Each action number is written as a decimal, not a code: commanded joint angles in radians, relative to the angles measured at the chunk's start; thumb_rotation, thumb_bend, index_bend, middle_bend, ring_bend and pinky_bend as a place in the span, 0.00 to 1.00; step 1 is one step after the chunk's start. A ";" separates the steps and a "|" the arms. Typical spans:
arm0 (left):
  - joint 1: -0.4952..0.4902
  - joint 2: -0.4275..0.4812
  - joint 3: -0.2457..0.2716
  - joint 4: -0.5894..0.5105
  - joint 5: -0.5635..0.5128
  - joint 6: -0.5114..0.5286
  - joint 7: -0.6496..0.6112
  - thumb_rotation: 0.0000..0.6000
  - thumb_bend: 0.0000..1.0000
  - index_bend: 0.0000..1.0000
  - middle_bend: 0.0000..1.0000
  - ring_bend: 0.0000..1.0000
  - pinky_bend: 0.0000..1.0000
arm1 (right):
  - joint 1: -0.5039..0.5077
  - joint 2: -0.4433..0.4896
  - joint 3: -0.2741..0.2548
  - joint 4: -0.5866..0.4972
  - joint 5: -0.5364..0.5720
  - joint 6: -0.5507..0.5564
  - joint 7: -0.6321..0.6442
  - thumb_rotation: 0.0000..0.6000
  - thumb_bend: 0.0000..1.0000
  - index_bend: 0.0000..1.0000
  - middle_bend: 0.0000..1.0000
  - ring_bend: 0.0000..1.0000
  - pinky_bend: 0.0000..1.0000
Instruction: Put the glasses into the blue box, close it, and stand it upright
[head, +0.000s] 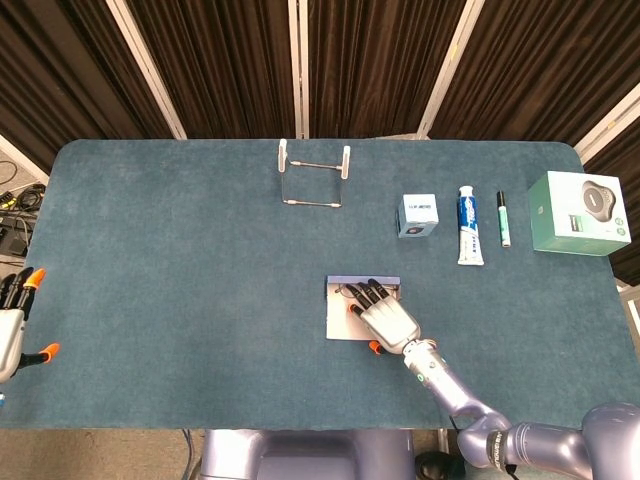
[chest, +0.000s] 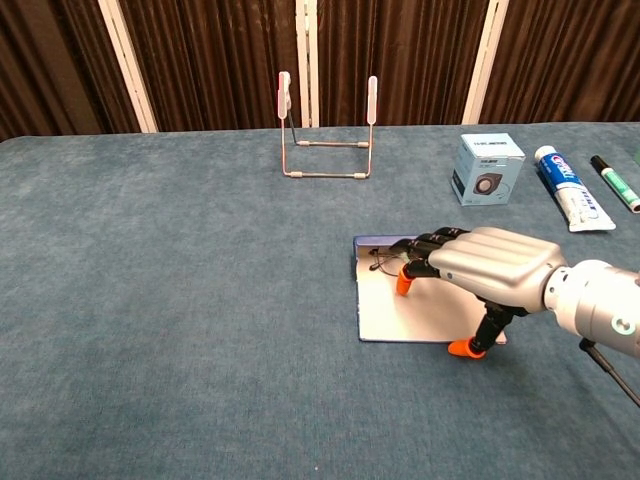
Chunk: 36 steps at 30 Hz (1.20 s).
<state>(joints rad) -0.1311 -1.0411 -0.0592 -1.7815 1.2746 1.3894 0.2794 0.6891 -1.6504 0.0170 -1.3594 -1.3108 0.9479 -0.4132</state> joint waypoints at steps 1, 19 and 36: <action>0.000 -0.001 0.000 0.000 -0.001 0.000 0.002 1.00 0.00 0.00 0.00 0.00 0.00 | -0.002 -0.005 -0.001 0.012 -0.003 -0.004 0.000 1.00 0.14 0.29 0.00 0.00 0.00; -0.005 -0.007 -0.001 0.004 -0.012 -0.008 0.012 1.00 0.00 0.00 0.00 0.00 0.00 | -0.011 -0.006 0.014 0.025 -0.030 -0.001 0.040 1.00 0.34 0.35 0.00 0.00 0.00; -0.006 -0.009 -0.001 0.006 -0.015 -0.010 0.015 1.00 0.00 0.00 0.00 0.00 0.00 | -0.010 -0.015 0.063 0.044 -0.032 0.022 0.083 1.00 0.41 0.44 0.00 0.00 0.00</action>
<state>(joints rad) -0.1375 -1.0505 -0.0605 -1.7752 1.2599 1.3798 0.2940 0.6789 -1.6639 0.0779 -1.3176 -1.3412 0.9671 -0.3328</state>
